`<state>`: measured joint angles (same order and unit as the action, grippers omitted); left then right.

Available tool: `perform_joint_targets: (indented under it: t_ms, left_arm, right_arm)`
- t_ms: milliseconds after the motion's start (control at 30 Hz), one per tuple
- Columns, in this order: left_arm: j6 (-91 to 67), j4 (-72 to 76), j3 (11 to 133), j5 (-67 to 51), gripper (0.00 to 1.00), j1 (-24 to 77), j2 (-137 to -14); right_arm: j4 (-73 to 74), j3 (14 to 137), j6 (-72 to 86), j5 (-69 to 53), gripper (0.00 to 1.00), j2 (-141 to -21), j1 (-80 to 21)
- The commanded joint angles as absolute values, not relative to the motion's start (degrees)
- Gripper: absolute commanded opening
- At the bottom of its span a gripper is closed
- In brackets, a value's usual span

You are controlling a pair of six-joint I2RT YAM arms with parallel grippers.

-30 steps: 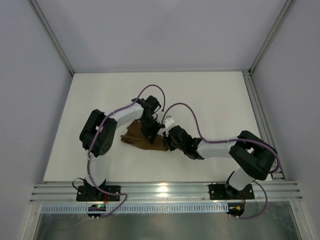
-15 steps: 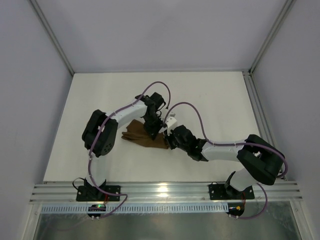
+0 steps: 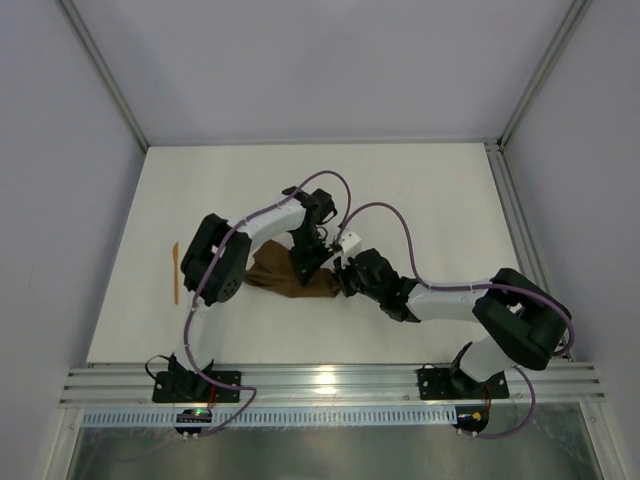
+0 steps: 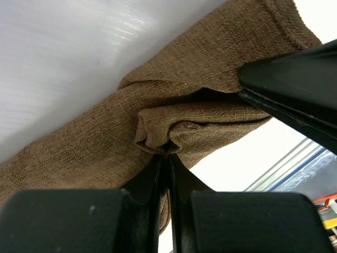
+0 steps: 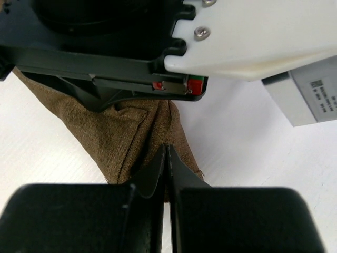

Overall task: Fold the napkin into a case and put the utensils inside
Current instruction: Fold the 2/3-rectangle-folded napkin at the center of the board.

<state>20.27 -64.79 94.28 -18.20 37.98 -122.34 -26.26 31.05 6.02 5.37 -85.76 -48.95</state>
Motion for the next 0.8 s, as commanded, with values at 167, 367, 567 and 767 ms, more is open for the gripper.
perform_joint_targets:
  t_ms: [167,367,567,767]
  left_arm:
    - [22.4,-68.0,99.2,-21.4,0.08,39.3,-124.8]
    - [21.1,-66.2,101.3,-19.4,0.1,39.5,-125.8]
    - [19.5,-64.3,103.0,-17.3,0.17,39.5,-126.8]
    - [13.4,-55.1,100.0,-15.3,0.2,39.5,-123.5]
  right_arm:
    - [-32.4,31.2,6.2,3.3,0.03,-84.6,-48.4]
    - [-34.5,29.6,6.2,1.0,0.03,-83.5,-48.5]
    - [-34.2,29.0,6.1,0.8,0.03,-83.2,-48.4]
    - [-35.0,29.0,7.6,0.9,0.03,-84.8,-48.5]
